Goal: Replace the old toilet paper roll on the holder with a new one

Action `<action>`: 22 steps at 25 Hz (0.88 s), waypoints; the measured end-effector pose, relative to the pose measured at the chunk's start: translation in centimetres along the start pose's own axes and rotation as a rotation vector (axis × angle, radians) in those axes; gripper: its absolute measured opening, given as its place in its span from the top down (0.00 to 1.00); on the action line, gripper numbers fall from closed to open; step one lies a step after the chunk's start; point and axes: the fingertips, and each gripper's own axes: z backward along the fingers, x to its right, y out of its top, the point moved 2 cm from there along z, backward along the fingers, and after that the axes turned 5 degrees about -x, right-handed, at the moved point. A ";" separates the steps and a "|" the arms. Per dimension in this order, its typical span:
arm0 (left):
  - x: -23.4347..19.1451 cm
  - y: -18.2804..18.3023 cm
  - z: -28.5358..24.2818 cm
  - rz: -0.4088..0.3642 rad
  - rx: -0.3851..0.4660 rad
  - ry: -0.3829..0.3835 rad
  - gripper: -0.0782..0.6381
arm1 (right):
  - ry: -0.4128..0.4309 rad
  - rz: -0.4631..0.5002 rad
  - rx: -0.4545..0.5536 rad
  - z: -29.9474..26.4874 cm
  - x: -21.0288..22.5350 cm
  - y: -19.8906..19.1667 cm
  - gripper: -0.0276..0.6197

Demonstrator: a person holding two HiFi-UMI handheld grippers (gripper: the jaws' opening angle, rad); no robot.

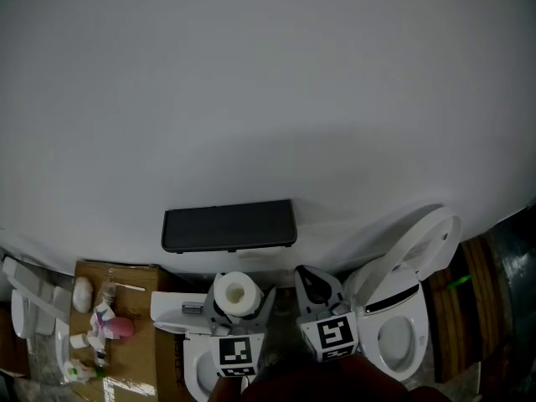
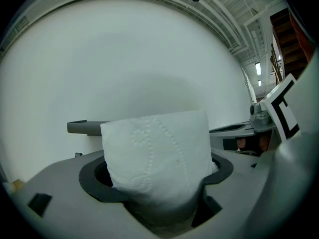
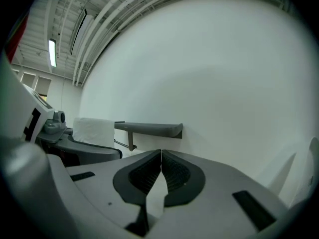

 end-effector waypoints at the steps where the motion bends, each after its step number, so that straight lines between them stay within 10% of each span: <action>1: -0.1 0.1 0.0 0.004 0.002 0.006 0.25 | 0.007 -0.002 0.001 -0.2 0.0 0.0 0.93; 8: -0.7 0.4 0.1 0.008 0.016 0.042 0.25 | 0.103 -0.169 -0.022 -2.2 0.1 -2.0 0.93; 11: -1.3 0.4 0.5 0.014 0.009 0.056 0.25 | 0.162 -0.377 0.002 -3.2 0.1 -3.2 0.91; 14: -1.7 0.1 0.7 0.004 0.000 0.065 0.25 | 0.260 -0.657 0.016 -4.6 0.2 -4.5 0.62; 22: -2.3 0.8 1.5 0.017 0.011 0.081 0.25 | 0.466 -1.212 0.225 -8.7 -0.1 -5.1 0.53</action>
